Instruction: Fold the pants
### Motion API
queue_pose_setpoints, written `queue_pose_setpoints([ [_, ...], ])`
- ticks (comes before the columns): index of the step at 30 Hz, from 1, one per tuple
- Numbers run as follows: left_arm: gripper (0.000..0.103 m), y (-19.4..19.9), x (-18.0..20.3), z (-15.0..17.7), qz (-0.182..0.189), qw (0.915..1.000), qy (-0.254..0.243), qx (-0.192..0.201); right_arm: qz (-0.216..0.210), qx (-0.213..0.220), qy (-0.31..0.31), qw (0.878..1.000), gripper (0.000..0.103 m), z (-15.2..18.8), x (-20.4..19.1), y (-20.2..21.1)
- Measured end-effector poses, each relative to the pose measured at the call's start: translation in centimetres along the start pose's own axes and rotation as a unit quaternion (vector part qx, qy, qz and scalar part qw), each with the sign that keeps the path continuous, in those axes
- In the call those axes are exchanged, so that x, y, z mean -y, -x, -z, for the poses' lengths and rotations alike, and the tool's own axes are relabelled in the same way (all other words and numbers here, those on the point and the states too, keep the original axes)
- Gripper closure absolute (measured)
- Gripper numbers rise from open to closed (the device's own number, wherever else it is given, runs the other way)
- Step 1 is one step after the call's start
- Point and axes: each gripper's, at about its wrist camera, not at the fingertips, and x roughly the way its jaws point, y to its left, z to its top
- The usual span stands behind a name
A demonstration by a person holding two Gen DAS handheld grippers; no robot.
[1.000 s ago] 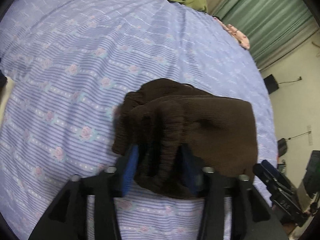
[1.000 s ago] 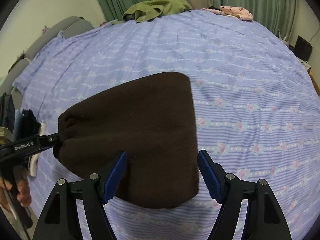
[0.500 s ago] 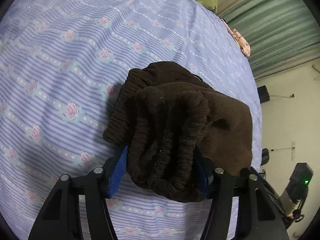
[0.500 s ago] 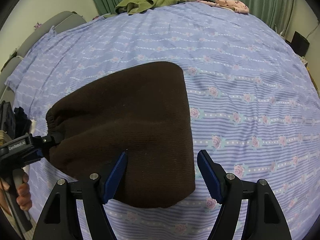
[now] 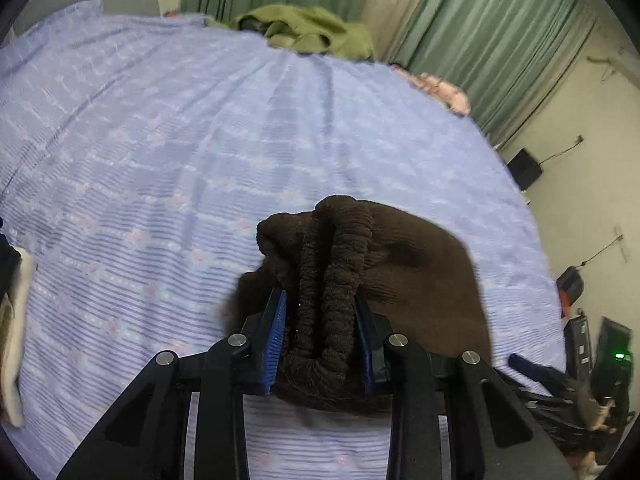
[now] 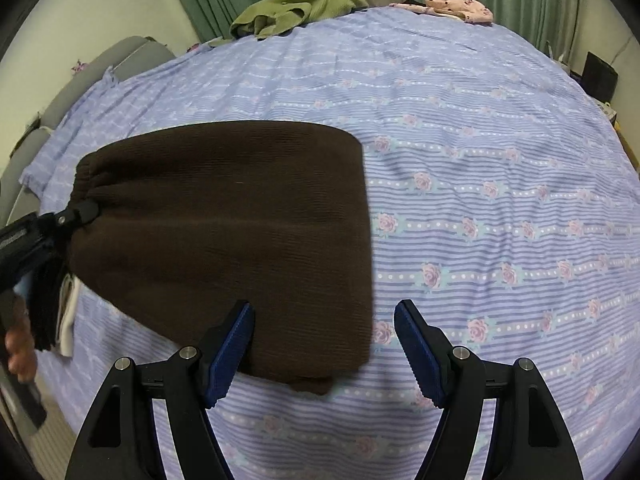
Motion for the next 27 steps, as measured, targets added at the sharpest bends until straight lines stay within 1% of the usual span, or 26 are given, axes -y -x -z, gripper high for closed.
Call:
queue_pose_setpoints([
  [1,0.072,-1.0,-0.9,-0.1,-0.002,0.9998,0.009,-0.015,0.0,-0.003,-0.003,1.0,0.029,0.0,0.0,-0.2],
  [3,0.072,-2.9,-1.6,0.0,-0.012,0.999,0.007,-0.043,-0.002,-0.009,-0.008,1.0,0.029,-0.1,-0.2,-0.6],
  [5,0.071,-3.7,-1.9,0.5,-0.021,0.9985,0.002,-0.051,-0.003,-0.01,0.0,1.0,0.029,0.0,-0.8,-0.9],
  [6,0.068,-3.7,-2.3,0.9,-0.02,0.9986,0.006,-0.049,-0.002,-0.01,0.005,1.0,0.029,0.1,-1.0,-1.0],
  [8,0.059,-4.1,-2.9,0.9,-0.016,0.9985,0.024,-0.046,0.0,-0.015,0.01,1.0,0.029,0.3,-1.4,-1.5],
  [9,0.054,-4.4,-3.1,1.0,-0.02,0.9983,0.027,-0.047,0.0,-0.018,0.009,1.0,0.029,0.4,-1.3,-1.8],
  [11,0.05,-5.5,-3.4,1.4,-0.029,0.9975,0.026,-0.059,0.0,-0.025,0.003,1.0,0.029,0.6,-1.1,-2.4],
  [13,0.043,-6.3,-3.5,1.8,-0.035,0.997,0.023,-0.065,-0.004,-0.032,-0.002,0.999,0.029,0.8,-0.9,-2.9],
  [14,0.042,-6.5,-3.5,1.8,-0.038,0.997,0.021,-0.064,-0.003,-0.037,-0.001,0.999,0.029,0.9,-0.8,-3.1],
  [16,0.034,-6.6,-3.5,1.8,-0.046,0.9968,0.014,-0.064,-0.002,-0.044,0.001,0.999,0.029,1.2,-0.7,-3.7],
  [19,0.027,-6.6,-3.6,1.5,-0.062,0.9956,0.004,-0.07,0.001,-0.052,-0.003,0.999,0.029,1.3,-0.6,-4.2],
  [21,0.026,-5.9,-3.2,1.0,-0.075,0.9948,-0.01,-0.068,0.004,-0.055,-0.003,0.998,0.029,1.1,-0.8,-3.8],
  [23,0.025,-4.3,-2.1,0.7,-0.091,0.9939,-0.033,-0.054,0.012,-0.046,0.008,0.999,0.029,0.7,-1.2,-2.7],
  [24,0.023,-3.2,-1.4,0.6,-0.094,0.9936,-0.048,-0.041,0.018,-0.035,0.014,0.999,0.029,0.5,-1.4,-2.0],
  [25,0.021,-2.6,-1.0,0.4,-0.093,0.9935,-0.056,-0.033,0.027,-0.015,0.021,0.999,0.029,0.2,-1.6,-0.7],
  [26,0.017,-1.5,-0.3,0.4,-0.089,0.9935,-0.069,-0.017,0.03,-0.001,0.023,0.999,0.029,0.0,-1.7,0.1],
  [27,0.014,-1.0,0.0,0.3,-0.088,0.9935,-0.072,-0.01,0.032,0.016,0.025,0.999,0.029,-0.2,-1.7,0.9],
])
